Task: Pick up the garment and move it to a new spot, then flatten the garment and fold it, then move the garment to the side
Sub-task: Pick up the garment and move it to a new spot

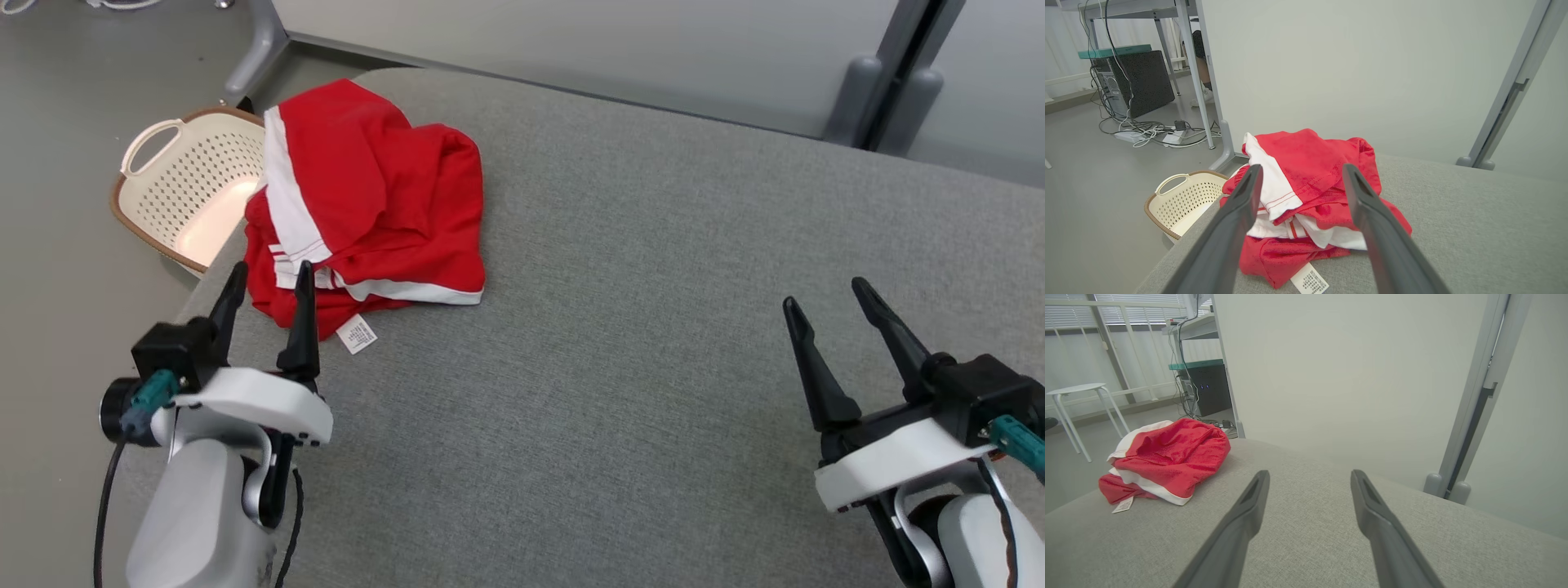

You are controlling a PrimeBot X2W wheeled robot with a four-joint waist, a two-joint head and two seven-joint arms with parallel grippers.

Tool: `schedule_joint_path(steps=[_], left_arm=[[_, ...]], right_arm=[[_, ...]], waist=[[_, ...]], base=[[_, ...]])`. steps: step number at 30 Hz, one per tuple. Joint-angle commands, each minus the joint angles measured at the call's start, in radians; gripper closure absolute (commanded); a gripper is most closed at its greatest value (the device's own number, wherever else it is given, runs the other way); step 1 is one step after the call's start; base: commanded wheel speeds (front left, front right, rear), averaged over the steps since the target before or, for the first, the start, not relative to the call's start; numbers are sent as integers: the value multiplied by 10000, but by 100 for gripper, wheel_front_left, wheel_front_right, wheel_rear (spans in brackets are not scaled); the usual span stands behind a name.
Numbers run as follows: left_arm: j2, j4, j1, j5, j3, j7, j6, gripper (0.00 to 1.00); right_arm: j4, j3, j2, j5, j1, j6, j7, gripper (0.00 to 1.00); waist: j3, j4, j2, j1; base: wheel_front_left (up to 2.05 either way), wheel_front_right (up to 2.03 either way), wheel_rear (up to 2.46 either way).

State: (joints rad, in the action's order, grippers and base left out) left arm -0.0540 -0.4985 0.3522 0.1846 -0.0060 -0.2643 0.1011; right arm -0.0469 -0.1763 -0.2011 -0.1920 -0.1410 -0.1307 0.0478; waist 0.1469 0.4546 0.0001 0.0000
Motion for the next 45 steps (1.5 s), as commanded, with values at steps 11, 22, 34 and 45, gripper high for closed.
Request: schedule_joint_path(steps=[11, 22, 34, 45], left_arm=[[-555, -4250, 3628, 598, 193, 5, 229, 0], [-1411, -6165, 5000, 1206, 523, -7, 281, 100], [-1711, -2630, 2873, 741, 1384, -3, -44, 100], [-1095, 1629, -578, 133, 1188, 325, -310, 100]], right_arm=[[541, -221, -481, 83, -1250, -1, -375, 0], [180, -133, -199, -111, -1459, -1, 92, 0], [-464, -96, 100, -315, -916, -1, 519, 0], [-817, -101, 412, -597, -81, -1, 766, 0]], waist=[[2258, -1621, -1, 0], [2282, -2092, -1, 0], [1088, -2205, -1, 0], [-277, -2959, -1, 0]], base=[[0, 0, 0], [0, 0, 0], [0, 0, 0], [0, 0, 0]])
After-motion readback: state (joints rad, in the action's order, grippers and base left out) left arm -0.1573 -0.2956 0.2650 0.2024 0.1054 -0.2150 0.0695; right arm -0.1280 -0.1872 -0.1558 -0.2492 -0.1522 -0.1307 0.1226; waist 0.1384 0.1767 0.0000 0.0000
